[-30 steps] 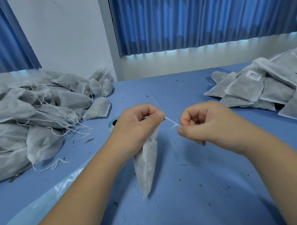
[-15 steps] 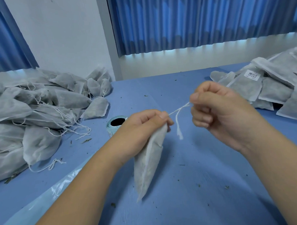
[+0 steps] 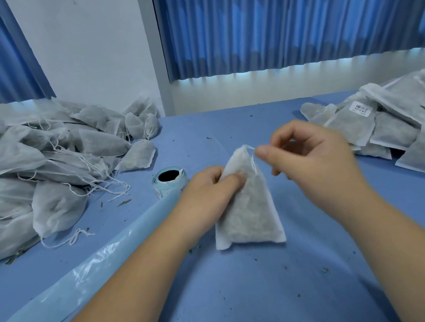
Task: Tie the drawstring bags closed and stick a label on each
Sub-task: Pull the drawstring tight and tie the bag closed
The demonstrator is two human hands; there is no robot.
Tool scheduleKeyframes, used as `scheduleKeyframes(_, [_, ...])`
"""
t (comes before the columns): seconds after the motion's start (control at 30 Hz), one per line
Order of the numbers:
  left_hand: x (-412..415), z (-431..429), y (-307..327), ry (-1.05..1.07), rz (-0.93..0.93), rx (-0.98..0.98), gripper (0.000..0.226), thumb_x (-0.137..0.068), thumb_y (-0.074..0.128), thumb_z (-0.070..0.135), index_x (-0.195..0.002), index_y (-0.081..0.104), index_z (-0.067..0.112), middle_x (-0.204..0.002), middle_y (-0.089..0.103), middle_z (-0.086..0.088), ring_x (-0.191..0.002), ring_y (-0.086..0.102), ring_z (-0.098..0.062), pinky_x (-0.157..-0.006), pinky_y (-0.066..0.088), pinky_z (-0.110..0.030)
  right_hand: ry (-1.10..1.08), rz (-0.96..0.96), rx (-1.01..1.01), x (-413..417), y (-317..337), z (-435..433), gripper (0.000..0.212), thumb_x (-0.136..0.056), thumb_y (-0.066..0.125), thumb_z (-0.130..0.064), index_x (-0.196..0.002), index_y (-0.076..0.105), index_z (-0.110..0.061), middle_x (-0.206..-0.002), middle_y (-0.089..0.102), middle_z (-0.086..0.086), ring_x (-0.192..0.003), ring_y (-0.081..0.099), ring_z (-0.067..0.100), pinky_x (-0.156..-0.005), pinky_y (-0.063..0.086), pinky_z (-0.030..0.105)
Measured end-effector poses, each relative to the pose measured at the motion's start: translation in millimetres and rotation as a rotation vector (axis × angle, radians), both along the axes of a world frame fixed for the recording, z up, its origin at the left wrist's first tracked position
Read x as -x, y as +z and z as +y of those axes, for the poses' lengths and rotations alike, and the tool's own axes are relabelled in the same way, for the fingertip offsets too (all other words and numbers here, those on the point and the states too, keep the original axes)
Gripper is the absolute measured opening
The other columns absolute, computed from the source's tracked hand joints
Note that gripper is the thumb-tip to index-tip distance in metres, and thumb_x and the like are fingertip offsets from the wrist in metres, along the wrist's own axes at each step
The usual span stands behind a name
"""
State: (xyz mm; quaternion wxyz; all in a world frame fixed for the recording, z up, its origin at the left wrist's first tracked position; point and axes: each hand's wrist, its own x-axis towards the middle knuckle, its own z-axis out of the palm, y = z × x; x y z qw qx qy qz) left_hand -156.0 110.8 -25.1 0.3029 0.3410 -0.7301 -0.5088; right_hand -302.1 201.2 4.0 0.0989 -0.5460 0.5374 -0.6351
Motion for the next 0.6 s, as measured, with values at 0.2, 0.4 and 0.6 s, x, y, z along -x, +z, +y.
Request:
scheduleKeyframes(0.2, [0, -2, 0, 0.029, 0.18, -0.108, 0.028, -0.073, 0.065, 0.05, -0.076, 0.067, 0.022, -0.07, 0.063, 0.005, -0.069, 0.059, -0.013, -0.065, 0.045, -0.031, -0.028, 0.515, -0.144, -6, -15, -7, 0.015, -0.078, 0.078, -0.022, -0.069, 0.066, -0.022, -0.076, 0.055, -0.007, -0.071, 0.054, 0.012, -0.062, 0.036, 0.012])
scheduleKeyframes(0.4, [-3, -2, 2, -0.054, 0.212, -0.193, 0.047, -0.076, 0.068, 0.04, -0.107, 0.069, 0.005, -0.106, 0.073, -0.015, -0.104, 0.069, -0.03, -0.099, 0.048, -0.049, -0.049, 0.587, -0.16, 1, -15, -5, 0.008, -0.083, 0.069, -0.03, -0.084, 0.077, -0.033, -0.095, 0.056, -0.014, -0.08, 0.054, 0.007, -0.064, 0.037, 0.017])
scheduleKeyframes(0.6, [-17, -1, 14, 0.022, 0.233, -0.165, 0.027, -0.077, 0.062, 0.021, -0.094, 0.073, 0.004, -0.094, 0.075, -0.015, -0.085, 0.07, -0.025, -0.078, 0.054, -0.039, 0.055, 0.447, -0.121, -7, -15, -4, 0.022, -0.085, 0.07, -0.02, -0.095, 0.075, -0.039, -0.103, 0.057, -0.017, -0.083, 0.057, 0.011, -0.063, 0.043, 0.017])
